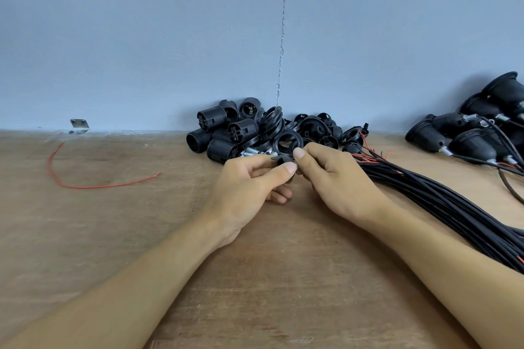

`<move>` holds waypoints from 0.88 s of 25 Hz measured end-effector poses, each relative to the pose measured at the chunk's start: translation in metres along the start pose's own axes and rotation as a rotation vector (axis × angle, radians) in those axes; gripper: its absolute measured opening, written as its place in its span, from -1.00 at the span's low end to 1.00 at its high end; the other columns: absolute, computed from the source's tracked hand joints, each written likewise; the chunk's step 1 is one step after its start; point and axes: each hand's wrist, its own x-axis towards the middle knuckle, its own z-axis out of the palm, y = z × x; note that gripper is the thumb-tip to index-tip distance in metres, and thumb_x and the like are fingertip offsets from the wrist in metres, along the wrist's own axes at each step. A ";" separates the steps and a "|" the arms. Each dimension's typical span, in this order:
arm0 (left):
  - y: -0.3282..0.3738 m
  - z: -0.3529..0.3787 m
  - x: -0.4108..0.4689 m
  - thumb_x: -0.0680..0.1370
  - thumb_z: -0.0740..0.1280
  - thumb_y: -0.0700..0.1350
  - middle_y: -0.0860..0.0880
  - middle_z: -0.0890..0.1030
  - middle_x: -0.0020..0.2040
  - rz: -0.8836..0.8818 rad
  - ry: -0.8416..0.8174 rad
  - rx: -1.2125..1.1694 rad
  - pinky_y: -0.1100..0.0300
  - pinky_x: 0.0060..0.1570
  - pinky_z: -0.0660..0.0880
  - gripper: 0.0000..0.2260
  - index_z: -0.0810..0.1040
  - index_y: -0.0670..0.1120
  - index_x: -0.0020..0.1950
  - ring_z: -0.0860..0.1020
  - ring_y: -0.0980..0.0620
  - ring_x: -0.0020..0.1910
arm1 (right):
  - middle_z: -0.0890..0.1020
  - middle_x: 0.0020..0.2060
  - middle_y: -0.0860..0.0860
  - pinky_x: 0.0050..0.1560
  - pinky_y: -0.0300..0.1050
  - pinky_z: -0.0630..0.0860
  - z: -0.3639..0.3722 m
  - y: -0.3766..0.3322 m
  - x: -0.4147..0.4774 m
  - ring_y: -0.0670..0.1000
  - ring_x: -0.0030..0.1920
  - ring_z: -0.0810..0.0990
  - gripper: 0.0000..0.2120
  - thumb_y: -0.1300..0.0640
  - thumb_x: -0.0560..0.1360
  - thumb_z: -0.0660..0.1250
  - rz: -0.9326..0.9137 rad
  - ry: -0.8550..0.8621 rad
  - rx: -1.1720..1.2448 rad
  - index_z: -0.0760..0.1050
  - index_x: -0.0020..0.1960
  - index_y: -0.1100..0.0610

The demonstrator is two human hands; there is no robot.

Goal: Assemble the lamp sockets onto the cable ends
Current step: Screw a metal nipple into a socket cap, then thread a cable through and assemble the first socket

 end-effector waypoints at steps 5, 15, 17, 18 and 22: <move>-0.003 0.001 -0.001 0.57 0.45 -0.20 0.02 0.75 -0.13 0.100 -0.014 0.097 0.23 -0.14 0.63 -0.85 0.74 0.05 -0.01 0.70 0.04 -0.19 | 0.36 -0.49 -0.11 -0.32 -0.28 0.27 -0.002 -0.001 0.003 -0.15 -0.41 0.34 -0.58 -0.02 0.68 0.14 0.006 -0.029 -0.082 0.29 -0.34 0.04; -0.004 0.003 -0.001 0.36 0.52 0.13 0.09 0.68 -0.11 0.132 0.181 0.286 -0.13 -0.01 0.64 -0.77 0.70 0.21 0.00 0.56 0.15 -0.21 | 0.59 -0.24 -0.02 -0.13 0.02 0.48 -0.004 0.002 0.002 0.12 -0.15 0.55 -0.68 -0.09 0.66 0.08 0.191 0.017 -0.346 0.45 -0.14 0.04; -0.006 0.002 0.000 0.34 0.52 0.13 0.09 0.66 -0.15 0.118 0.196 0.329 -0.08 -0.04 0.63 -0.80 0.69 0.22 -0.06 0.53 0.16 -0.23 | 0.60 -0.05 0.05 -0.05 0.02 0.49 -0.012 0.000 0.005 0.18 0.00 0.57 -0.81 0.00 0.63 0.14 0.247 -0.029 -0.548 0.49 -0.01 0.05; -0.007 0.002 0.000 0.33 0.52 0.13 0.13 0.64 -0.18 0.120 0.189 0.359 0.00 -0.09 0.61 -0.81 0.69 0.22 -0.07 0.51 0.20 -0.26 | 0.57 0.00 0.06 -0.07 -0.01 0.47 -0.017 -0.001 0.007 0.18 0.03 0.56 -0.87 0.07 0.58 0.18 0.270 -0.071 -0.637 0.48 0.01 0.07; -0.011 0.002 0.001 0.34 0.52 0.13 0.25 0.58 -0.29 0.104 0.190 0.402 0.27 -0.19 0.39 -0.77 0.68 0.15 -0.04 0.48 0.27 -0.32 | 0.41 -0.18 0.05 -0.28 -0.13 0.28 -0.053 -0.011 0.016 0.16 -0.11 0.44 -0.90 0.22 0.41 0.24 0.411 -0.188 -0.856 0.33 -0.20 0.09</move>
